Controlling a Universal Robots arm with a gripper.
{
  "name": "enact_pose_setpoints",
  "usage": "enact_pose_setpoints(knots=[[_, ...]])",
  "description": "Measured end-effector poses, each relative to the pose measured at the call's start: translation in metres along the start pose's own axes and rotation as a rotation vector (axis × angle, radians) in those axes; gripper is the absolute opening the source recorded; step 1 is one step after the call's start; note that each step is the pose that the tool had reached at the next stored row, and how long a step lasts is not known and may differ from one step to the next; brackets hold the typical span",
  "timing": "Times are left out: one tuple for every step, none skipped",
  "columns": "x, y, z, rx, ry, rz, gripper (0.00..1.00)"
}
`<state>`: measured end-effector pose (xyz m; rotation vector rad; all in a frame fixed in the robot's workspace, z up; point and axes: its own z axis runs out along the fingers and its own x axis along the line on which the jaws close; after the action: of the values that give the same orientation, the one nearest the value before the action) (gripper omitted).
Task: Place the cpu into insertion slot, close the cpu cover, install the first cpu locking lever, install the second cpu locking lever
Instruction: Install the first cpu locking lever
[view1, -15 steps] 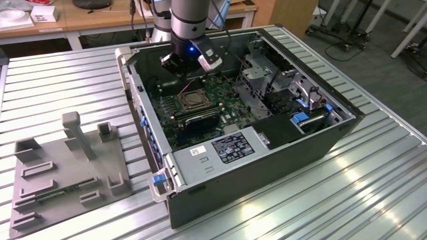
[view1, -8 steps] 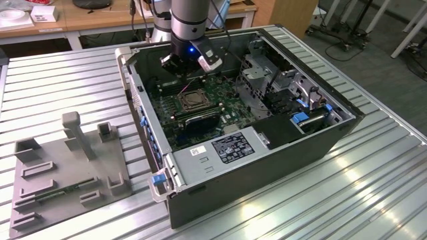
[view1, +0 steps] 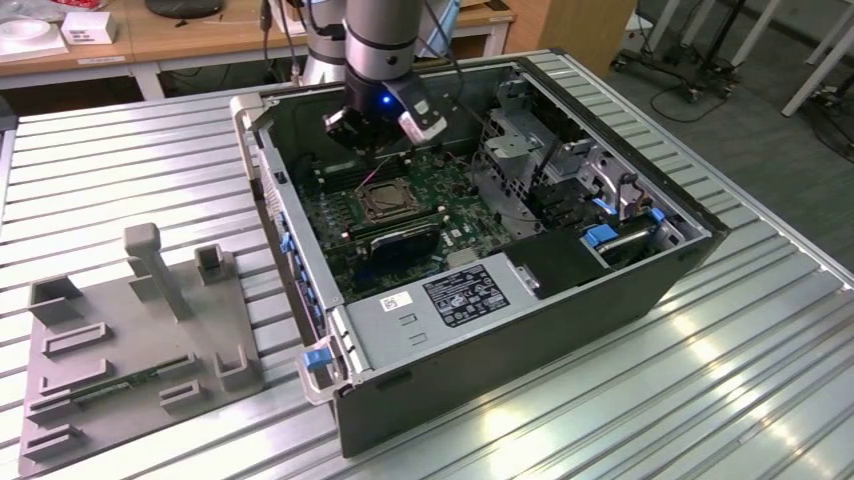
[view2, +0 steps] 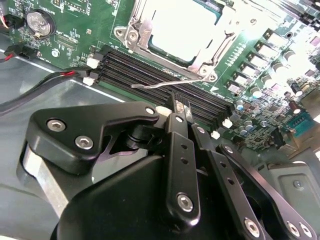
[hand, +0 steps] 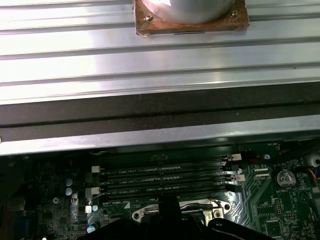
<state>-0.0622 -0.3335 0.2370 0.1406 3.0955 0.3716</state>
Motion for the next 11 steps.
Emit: enact_pose_setpoints(knots=[[-0.0002, 0.0000, 0.0004, 0.0000, 0.0000, 0.000, 0.11], [-0.0002, -0.0001, 0.0008, 0.0001, 0.0000, 0.000, 0.11], [-0.0002, -0.0002, 0.0014, 0.0001, 0.0000, 0.000, 0.11], [-0.0002, -0.0005, 0.0025, 0.0001, 0.0000, 0.000, 0.11], [-0.0002, -0.0009, 0.0040, 0.0001, -0.0001, 0.000, 0.11], [-0.0002, -0.0012, 0.0056, 0.0000, 0.0000, 0.000, 0.11], [-0.0002, -0.0015, 0.0071, 0.0000, -0.0001, 0.000, 0.11], [-0.0001, -0.0018, 0.0084, 0.0001, 0.0000, 0.000, 0.11], [-0.0001, -0.0020, 0.0097, 0.0001, -0.0001, 0.000, 0.11], [-0.0001, -0.0022, 0.0107, 0.0001, -0.0001, 0.000, 0.11], [0.0000, -0.0020, 0.0114, 0.0002, 0.0000, 0.000, 0.11]])
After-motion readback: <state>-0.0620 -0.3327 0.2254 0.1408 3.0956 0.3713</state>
